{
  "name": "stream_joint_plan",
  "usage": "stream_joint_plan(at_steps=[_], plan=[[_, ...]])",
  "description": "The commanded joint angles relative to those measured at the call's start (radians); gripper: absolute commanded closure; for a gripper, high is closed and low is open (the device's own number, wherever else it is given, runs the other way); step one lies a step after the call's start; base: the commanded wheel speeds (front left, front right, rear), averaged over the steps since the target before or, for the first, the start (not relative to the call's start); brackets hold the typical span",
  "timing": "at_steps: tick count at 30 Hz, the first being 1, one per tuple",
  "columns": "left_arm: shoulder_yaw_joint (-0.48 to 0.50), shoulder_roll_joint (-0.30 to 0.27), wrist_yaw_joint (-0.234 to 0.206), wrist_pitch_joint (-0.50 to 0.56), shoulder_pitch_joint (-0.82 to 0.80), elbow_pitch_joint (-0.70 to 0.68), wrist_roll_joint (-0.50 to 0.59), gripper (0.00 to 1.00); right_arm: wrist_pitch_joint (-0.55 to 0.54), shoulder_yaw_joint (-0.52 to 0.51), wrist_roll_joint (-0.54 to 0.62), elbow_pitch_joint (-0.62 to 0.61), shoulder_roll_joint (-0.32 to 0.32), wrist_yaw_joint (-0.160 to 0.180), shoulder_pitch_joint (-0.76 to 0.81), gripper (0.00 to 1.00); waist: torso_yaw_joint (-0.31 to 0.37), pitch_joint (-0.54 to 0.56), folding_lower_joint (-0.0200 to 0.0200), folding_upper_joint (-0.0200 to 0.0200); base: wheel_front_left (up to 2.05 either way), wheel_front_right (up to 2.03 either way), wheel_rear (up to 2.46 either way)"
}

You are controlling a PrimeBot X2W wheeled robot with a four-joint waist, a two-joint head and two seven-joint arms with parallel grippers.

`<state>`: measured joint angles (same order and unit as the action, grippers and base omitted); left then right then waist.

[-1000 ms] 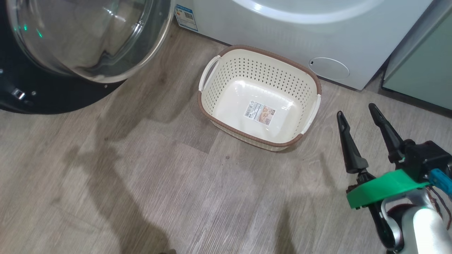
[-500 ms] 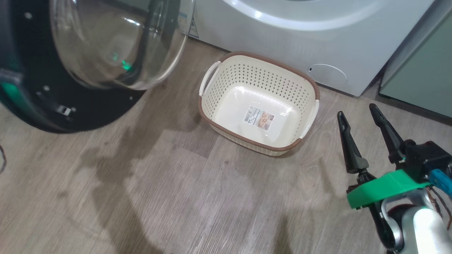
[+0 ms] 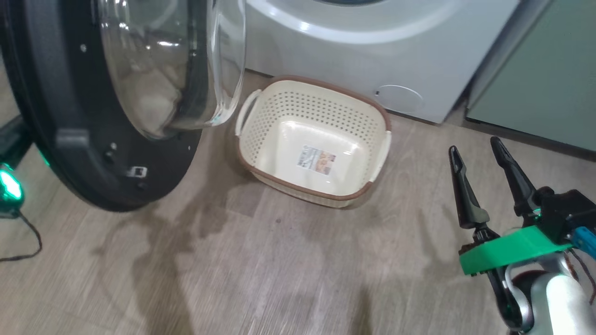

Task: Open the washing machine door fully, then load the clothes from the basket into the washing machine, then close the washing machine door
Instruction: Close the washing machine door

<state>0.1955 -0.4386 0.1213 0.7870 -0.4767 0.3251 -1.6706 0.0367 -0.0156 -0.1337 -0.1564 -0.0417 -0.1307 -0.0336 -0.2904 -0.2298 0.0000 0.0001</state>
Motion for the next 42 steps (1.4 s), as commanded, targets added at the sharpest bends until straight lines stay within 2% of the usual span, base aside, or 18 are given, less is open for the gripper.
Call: stream_joint_plan(at_steps=[1,16,22,31,42], plan=[[0.040,-0.036,0.009,0.029,0.001,-0.074,-0.017,1.00,0.016,0.025,-0.014,-0.028,-0.008,0.000,-0.025,0.00,0.033,0.001,0.0000,-0.0001,0.00,0.00,0.00],[0.034,-0.007,0.009,0.116,0.074,-0.245,-0.059,1.00,0.077,0.026,-0.060,0.007,-0.008,0.000,-0.027,0.00,0.208,-0.014,0.0000,-0.0001,0.00,0.00,0.00],[0.019,-0.005,-0.012,0.135,0.053,-0.285,-0.069,1.00,0.106,0.035,-0.080,0.025,-0.008,0.000,-0.039,0.00,0.286,-0.046,0.0000,-0.0001,0.00,0.00,0.00],[0.013,-0.017,-0.047,0.143,-0.011,-0.295,-0.073,1.00,0.151,0.048,-0.106,0.053,-0.008,0.000,-0.054,0.00,0.404,-0.098,0.0000,-0.0001,0.00,0.00,0.00],[0.015,-0.033,-0.081,0.133,-0.138,-0.264,-0.072,1.00,0.189,0.061,-0.133,0.072,-0.008,0.000,-0.074,0.00,0.514,-0.180,0.0000,-0.0001,0.00,0.00,0.00]])
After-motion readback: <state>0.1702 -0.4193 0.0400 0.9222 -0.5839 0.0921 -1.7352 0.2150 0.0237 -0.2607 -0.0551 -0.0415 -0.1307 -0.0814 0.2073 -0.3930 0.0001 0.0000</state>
